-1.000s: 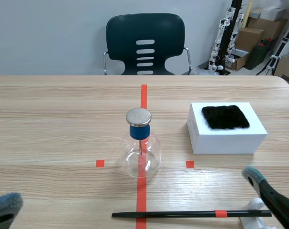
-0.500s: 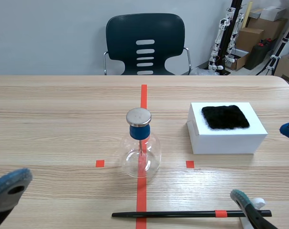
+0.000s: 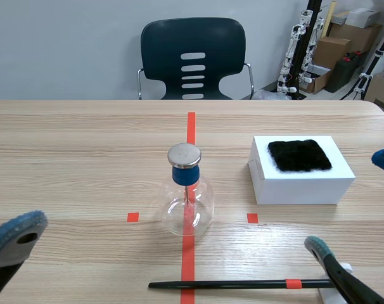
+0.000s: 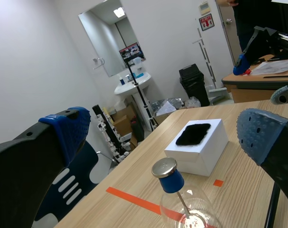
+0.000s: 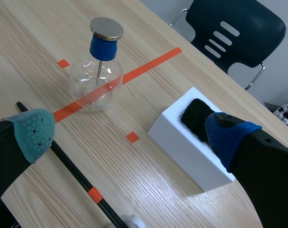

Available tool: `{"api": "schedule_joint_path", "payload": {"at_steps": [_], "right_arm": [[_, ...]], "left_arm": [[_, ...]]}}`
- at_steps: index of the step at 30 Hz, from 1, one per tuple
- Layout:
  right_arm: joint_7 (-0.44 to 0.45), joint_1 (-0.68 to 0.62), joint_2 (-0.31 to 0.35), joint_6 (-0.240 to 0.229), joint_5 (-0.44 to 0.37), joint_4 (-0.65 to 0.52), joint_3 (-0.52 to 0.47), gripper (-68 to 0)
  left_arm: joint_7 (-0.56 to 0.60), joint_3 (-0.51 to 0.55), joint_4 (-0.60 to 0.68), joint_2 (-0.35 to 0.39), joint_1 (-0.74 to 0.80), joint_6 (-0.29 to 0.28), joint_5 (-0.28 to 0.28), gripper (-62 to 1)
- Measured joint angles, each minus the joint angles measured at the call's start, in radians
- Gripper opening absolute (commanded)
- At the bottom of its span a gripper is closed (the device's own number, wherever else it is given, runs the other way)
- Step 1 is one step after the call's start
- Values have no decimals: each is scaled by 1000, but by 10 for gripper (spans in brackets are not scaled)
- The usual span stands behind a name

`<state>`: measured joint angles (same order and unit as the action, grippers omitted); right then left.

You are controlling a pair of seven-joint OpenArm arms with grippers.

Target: Do the electroscope experiment. return to the home posture

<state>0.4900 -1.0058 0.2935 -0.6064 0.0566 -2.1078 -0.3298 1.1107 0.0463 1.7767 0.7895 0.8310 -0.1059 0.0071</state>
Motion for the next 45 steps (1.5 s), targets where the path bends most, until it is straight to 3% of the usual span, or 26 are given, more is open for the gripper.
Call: {"api": "schedule_joint_path", "payload": {"at_steps": [34,45], "right_arm": [[-2,0,0,0,0,0,0,4],[-2,0,0,0,0,0,0,4]], "left_arm": [[-29,0,0,0,0,10,0,14],[-169,0,0,-3,0,31,4,14]]}}
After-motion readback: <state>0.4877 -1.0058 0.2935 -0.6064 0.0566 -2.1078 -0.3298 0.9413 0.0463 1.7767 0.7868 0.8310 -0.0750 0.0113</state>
